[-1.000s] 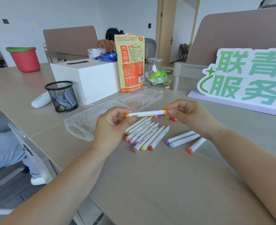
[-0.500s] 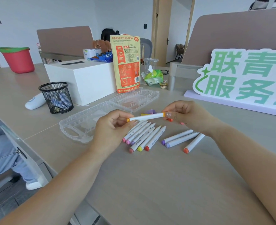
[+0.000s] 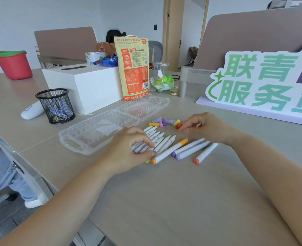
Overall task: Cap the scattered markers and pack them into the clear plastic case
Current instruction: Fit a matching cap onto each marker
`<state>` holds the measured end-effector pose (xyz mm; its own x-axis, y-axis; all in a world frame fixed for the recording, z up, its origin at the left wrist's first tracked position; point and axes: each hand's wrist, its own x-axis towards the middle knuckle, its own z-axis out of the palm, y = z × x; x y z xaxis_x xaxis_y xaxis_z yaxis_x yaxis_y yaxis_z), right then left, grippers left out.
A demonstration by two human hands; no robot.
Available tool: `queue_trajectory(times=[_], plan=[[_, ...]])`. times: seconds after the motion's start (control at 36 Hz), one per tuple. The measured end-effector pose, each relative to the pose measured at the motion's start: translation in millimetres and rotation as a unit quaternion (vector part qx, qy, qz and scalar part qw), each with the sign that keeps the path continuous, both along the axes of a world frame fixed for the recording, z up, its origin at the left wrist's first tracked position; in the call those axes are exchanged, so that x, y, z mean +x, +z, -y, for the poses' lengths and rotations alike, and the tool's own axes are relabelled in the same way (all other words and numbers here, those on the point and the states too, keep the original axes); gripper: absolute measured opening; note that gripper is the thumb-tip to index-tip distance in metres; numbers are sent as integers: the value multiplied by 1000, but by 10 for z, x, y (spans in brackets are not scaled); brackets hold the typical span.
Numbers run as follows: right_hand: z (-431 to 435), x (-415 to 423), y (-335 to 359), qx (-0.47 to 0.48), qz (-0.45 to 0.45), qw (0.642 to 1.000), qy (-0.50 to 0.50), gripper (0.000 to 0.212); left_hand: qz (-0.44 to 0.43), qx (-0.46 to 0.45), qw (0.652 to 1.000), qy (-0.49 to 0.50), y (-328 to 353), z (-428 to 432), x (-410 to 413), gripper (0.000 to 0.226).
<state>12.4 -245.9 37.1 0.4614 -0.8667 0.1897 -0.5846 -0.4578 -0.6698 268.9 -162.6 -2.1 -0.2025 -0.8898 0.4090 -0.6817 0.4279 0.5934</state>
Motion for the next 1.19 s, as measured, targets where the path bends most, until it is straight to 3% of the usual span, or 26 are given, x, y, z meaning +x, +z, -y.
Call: queue_trajectory(times=[0.17,0.53,0.64,0.89,1.06,1.19], plan=[[134,-9,-119,-46,-16,995,-88,18,36,-20,999,17,-9,4,-18,26],[370,216,-110,-59,-129,981,-135,32,79,-75,992,62,-7,-2,-49,16],[420,299,-114,-57,-202,967,-143,28,91,-76,989,85,-17,13,-53,21],[460,459,-122,-109,-229,951,-178,23,82,-66,990,98,-28,17,-48,11],[287,361,-51,-118,-117,970,-177,27,20,-101,990,98,19,-19,-53,7],[-177,191,46,-65,97,984,-134,24,-45,-82,988,124,50,-75,-106,5]])
